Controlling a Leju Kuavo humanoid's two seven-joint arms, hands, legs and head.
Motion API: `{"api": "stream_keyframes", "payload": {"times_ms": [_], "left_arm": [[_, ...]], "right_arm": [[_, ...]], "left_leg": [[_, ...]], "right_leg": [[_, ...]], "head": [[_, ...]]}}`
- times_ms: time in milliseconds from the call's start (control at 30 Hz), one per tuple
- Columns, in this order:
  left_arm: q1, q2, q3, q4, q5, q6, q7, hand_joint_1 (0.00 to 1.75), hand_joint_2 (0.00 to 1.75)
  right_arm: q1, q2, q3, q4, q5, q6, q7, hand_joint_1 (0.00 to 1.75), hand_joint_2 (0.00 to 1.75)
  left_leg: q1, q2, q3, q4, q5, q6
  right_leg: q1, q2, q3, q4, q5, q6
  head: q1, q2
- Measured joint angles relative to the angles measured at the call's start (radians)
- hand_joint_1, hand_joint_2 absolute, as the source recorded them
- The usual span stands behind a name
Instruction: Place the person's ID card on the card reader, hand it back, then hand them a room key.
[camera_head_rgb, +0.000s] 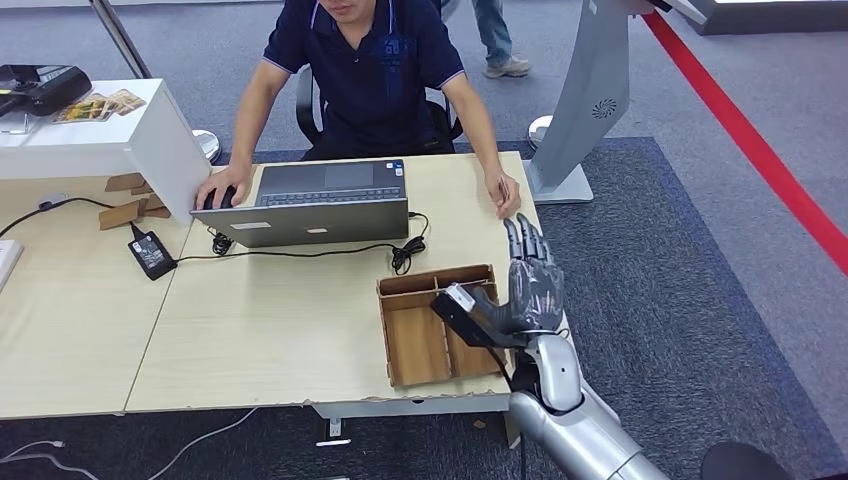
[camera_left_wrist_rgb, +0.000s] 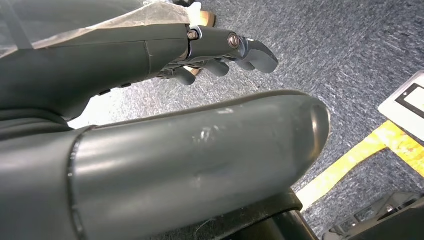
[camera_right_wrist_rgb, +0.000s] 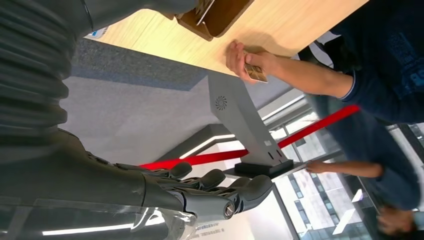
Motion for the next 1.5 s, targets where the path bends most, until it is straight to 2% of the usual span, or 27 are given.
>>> {"api": "stream_keyframes", "payload": {"times_ms": [533,933,1500], "left_arm": [[0.0,0.0,0.0,0.0,-0.002,0.0,0.0,0.0,0.0],[-0.001,-0.001,0.0,0.0,-0.005,0.0,0.003,0.0,0.0],[-0.003,-0.002,0.0,0.0,-0.007,0.001,0.0,0.0,0.0]], "right_arm": [[-0.012,0.031,0.06,0.019,-0.031,-0.01,-0.021,0.0,1.75],[-0.025,0.053,0.072,0.064,-0.045,-0.027,-0.033,0.0,1.75],[-0.034,0.065,0.058,0.109,0.048,-0.027,-0.015,0.0,1.75]], "left_leg": [[0.0,0.0,0.0,0.0,0.0,0.0],[0.0,0.0,0.0,0.0,0.0,0.0],[0.0,0.0,0.0,0.0,0.0,0.0]], "right_leg": [[0.0,0.0,0.0,0.0,0.0,0.0],[0.0,0.0,0.0,0.0,0.0,0.0],[0.0,0.0,-0.001,0.0,0.0,0.0]], "head": [[0.0,0.0],[0.0,0.0],[0.0,0.0]]}}
